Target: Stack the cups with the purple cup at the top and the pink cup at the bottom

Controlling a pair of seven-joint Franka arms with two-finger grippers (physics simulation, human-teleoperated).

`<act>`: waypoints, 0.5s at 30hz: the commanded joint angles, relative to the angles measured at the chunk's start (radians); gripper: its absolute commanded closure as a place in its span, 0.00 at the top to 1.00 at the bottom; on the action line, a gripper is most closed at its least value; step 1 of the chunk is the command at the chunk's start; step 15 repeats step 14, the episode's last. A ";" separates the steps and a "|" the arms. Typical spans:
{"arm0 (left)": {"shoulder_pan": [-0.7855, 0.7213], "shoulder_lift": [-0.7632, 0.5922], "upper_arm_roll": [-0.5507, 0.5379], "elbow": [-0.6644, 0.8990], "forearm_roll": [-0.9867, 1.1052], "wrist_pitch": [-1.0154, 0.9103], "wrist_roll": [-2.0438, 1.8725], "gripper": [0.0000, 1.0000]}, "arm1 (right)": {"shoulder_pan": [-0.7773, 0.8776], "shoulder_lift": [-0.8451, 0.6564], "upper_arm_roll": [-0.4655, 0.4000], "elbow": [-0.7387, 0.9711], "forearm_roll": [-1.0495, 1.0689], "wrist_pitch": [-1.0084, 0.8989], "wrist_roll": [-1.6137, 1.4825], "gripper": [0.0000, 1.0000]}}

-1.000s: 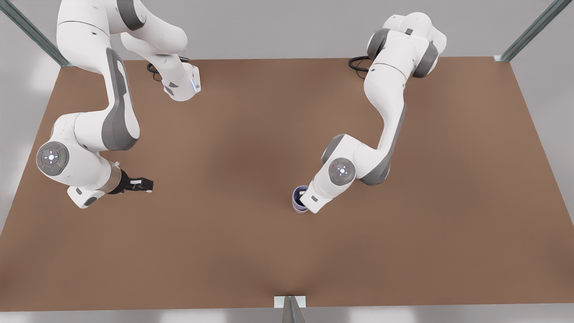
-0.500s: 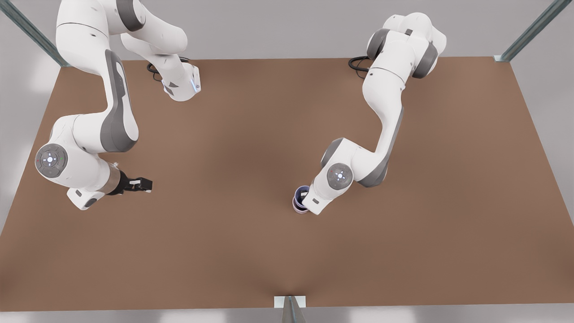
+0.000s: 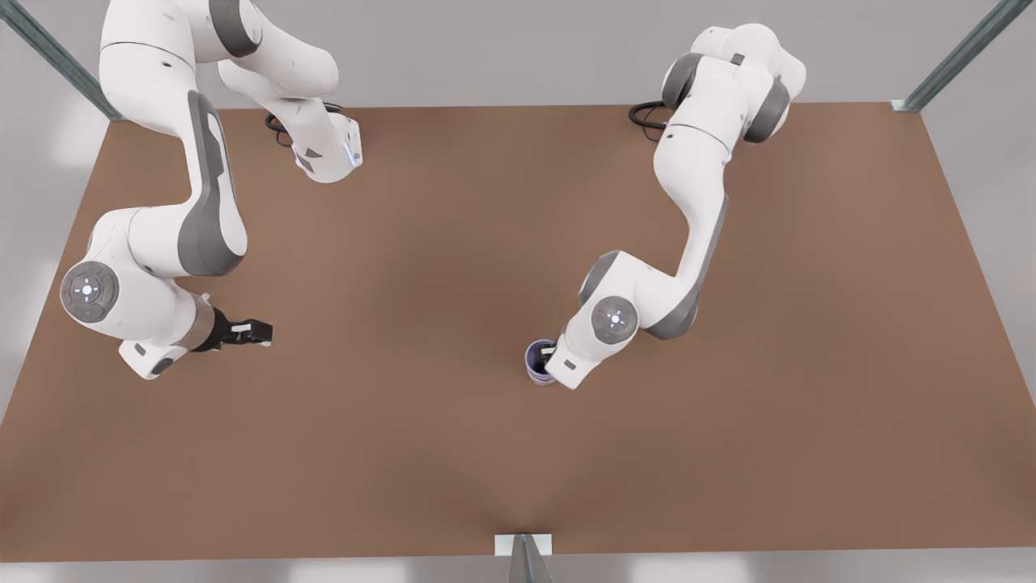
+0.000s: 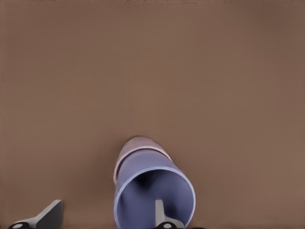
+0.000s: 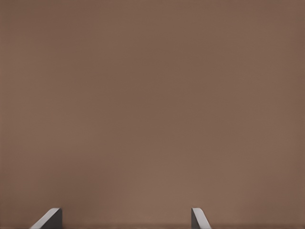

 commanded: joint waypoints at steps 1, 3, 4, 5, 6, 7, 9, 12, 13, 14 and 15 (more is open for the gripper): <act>0.003 -0.032 0.003 0.002 0.026 -0.048 -0.039 0.99 | 0.000 -0.001 0.000 0.000 0.001 -0.002 -0.016 1.00; 0.101 -0.158 0.014 0.008 0.069 -0.312 0.213 1.00 | 0.002 -0.001 0.000 0.003 0.001 -0.001 -0.015 1.00; 0.181 -0.204 0.017 0.008 0.085 -0.390 0.360 0.99 | 0.003 0.000 0.000 0.004 0.002 -0.001 -0.015 1.00; 0.254 -0.229 0.017 0.009 0.126 -0.416 0.461 0.99 | 0.006 -0.001 0.000 0.006 0.002 -0.001 -0.015 1.00; 0.299 -0.237 0.017 0.012 0.200 -0.461 0.604 0.99 | 0.006 0.000 0.000 0.006 0.002 0.001 -0.015 1.00; 0.322 -0.255 0.017 0.012 0.212 -0.464 0.623 0.99 | 0.003 0.000 0.000 0.006 0.002 0.001 -0.016 1.00; 0.345 -0.416 0.023 -0.187 0.215 -0.389 0.666 0.99 | 0.003 0.000 0.000 0.006 0.002 0.001 -0.016 1.00; 0.343 -0.477 0.025 -0.244 0.221 -0.361 0.658 1.00 | 0.005 0.000 0.000 0.006 0.002 0.001 -0.016 1.00; 0.343 -0.477 0.025 -0.242 0.221 -0.364 0.658 1.00 | 0.005 0.000 0.002 0.006 0.002 -0.001 -0.016 1.00; 0.342 -0.476 0.025 -0.242 0.221 -0.369 0.658 1.00 | 0.005 0.000 0.002 0.006 0.002 -0.001 -0.018 1.00; 0.342 -0.476 0.025 -0.242 0.221 -0.369 0.658 1.00 | 0.005 0.000 0.002 0.006 0.002 -0.001 -0.018 1.00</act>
